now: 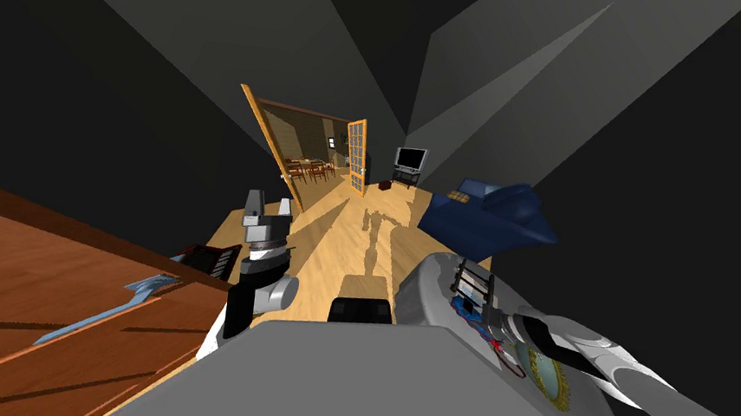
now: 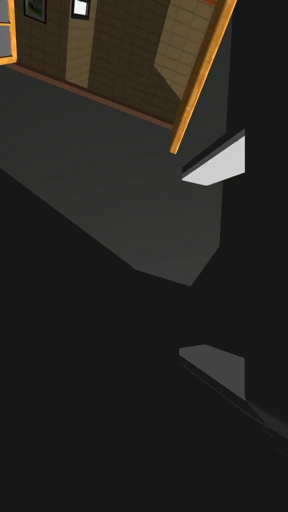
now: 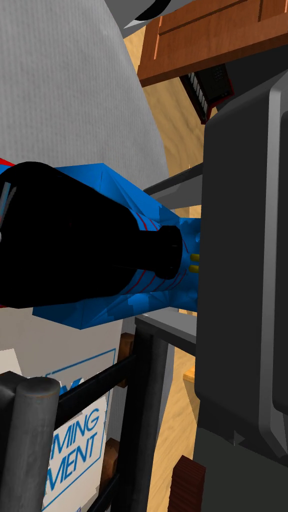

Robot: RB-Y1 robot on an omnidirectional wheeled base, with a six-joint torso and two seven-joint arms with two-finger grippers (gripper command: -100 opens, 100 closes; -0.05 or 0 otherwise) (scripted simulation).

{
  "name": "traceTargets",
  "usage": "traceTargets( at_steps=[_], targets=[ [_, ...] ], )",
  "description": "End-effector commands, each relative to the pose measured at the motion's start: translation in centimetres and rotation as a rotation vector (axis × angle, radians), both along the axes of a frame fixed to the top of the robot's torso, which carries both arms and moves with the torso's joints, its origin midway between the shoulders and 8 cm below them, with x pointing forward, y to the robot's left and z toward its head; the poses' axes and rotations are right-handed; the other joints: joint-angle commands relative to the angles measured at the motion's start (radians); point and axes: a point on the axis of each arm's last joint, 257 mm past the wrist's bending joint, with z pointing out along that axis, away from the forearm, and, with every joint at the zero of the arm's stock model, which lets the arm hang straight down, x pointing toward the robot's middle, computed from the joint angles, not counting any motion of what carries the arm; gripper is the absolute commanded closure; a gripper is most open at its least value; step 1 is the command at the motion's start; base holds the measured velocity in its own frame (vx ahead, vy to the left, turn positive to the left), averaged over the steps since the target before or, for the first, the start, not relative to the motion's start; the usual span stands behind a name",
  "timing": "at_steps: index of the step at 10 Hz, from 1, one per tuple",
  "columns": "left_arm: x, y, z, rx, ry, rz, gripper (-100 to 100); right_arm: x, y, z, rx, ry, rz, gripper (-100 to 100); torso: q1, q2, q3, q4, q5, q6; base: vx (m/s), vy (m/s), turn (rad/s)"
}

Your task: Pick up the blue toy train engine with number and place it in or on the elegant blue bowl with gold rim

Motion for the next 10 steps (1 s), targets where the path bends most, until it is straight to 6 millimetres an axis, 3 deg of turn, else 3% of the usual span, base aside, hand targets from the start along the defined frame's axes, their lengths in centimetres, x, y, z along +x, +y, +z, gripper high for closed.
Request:
traceTargets(
  at_steps=[1, 10],
  targets=[
    [0.0, 0.0, 0.0, 0.0, 0.0, 0.0, 0, 1.0, -0.2, 0.3, -0.001, 0.001, -0.021, 100, 0.0, 0.0, 0.0, 0.0, 0.0, 0.0, -0.147, -0.049, 0.107],
    [0.0, 0.0, 0.0, 0.0, 0.0, 0.0, 0, 5.9, -1.6, 1.8, 0.003, 0.002, -0.145, 100, 0.002, -0.002, 0.0, 0.001, 0.003, 0.001, -0.142, -0.018, 0.128]
  ],
)
